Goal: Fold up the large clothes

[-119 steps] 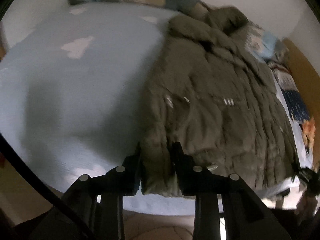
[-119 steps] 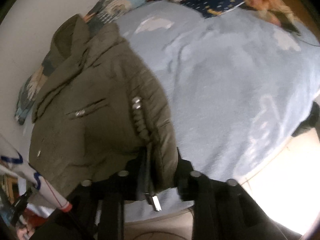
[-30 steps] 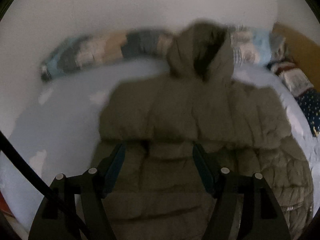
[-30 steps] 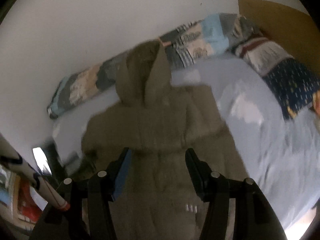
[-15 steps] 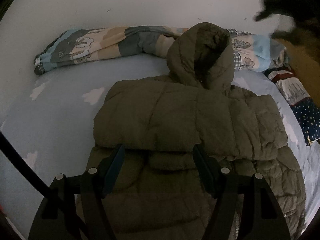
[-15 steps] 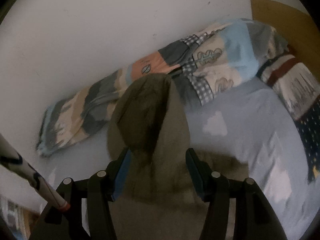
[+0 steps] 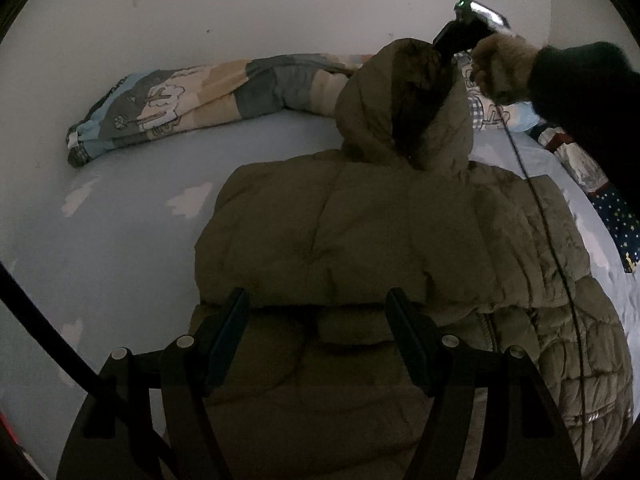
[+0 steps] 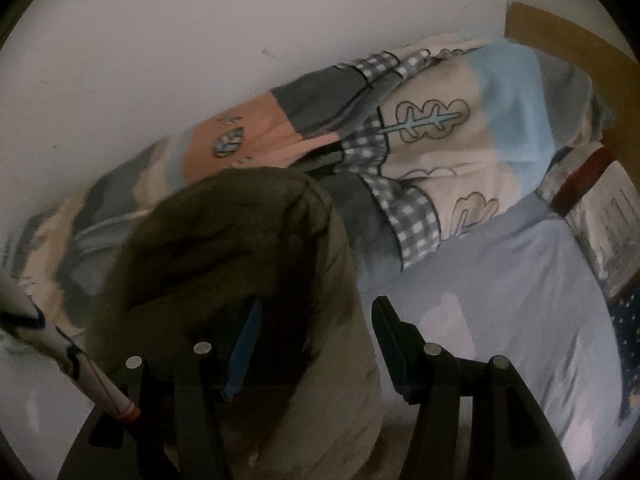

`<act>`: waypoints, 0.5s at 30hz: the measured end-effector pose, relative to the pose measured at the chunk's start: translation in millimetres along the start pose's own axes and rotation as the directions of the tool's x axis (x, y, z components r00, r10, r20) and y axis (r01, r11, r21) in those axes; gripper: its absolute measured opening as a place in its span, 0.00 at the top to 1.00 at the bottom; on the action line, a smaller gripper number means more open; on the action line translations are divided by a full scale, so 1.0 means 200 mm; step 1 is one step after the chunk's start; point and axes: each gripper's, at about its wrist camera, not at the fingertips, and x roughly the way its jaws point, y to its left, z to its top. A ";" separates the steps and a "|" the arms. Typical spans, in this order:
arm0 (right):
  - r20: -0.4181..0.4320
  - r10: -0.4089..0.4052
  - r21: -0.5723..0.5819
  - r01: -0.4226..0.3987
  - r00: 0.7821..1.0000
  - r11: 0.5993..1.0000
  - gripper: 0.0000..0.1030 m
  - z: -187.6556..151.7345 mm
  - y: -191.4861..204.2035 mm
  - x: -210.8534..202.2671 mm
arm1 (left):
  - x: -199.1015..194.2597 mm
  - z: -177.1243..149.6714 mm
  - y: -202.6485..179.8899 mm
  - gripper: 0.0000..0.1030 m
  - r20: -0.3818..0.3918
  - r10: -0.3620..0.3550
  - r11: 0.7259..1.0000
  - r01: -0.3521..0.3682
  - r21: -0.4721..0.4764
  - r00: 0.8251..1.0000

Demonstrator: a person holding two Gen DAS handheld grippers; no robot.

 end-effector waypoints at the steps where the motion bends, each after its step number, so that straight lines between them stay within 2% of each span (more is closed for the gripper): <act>1: 0.001 -0.015 0.000 0.015 1.000 1.000 0.40 0.00 0.00 0.04 | 0.01 0.00 0.00 0.33 -0.001 0.003 1.000 -0.003 0.004 1.000; 3: -0.009 -0.019 -0.001 0.019 1.000 1.000 0.62 -0.01 -0.02 0.10 | 0.03 -0.01 0.00 0.33 -0.015 0.011 1.000 -0.011 0.011 1.000; 4: -0.014 -0.033 -0.006 0.033 0.999 0.999 0.86 -0.02 -0.03 0.11 | 0.04 -0.01 0.00 0.33 -0.021 0.009 1.000 -0.009 0.010 1.000; 5: -0.015 -0.041 -0.005 0.041 0.999 0.999 0.90 -0.04 -0.04 0.11 | 0.04 -0.01 0.00 0.33 -0.026 0.006 1.000 -0.006 0.006 1.000; 7: 0.000 -0.024 0.005 0.024 1.000 1.000 0.93 -0.06 -0.07 0.07 | 0.03 -0.01 0.00 0.33 -0.023 -0.001 1.000 0.001 -0.002 1.000; 10: 0.056 -0.007 -0.005 0.008 0.998 1.000 0.95 -0.10 -0.11 -0.11 | 0.01 0.00 0.00 0.33 -0.011 -0.001 1.000 0.001 -0.011 1.000; 15: 0.133 0.078 -0.033 -0.074 0.988 0.997 0.95 -0.25 -0.19 -0.54 | -0.09 0.01 0.03 0.33 0.022 -0.022 0.998 0.023 -0.052 1.000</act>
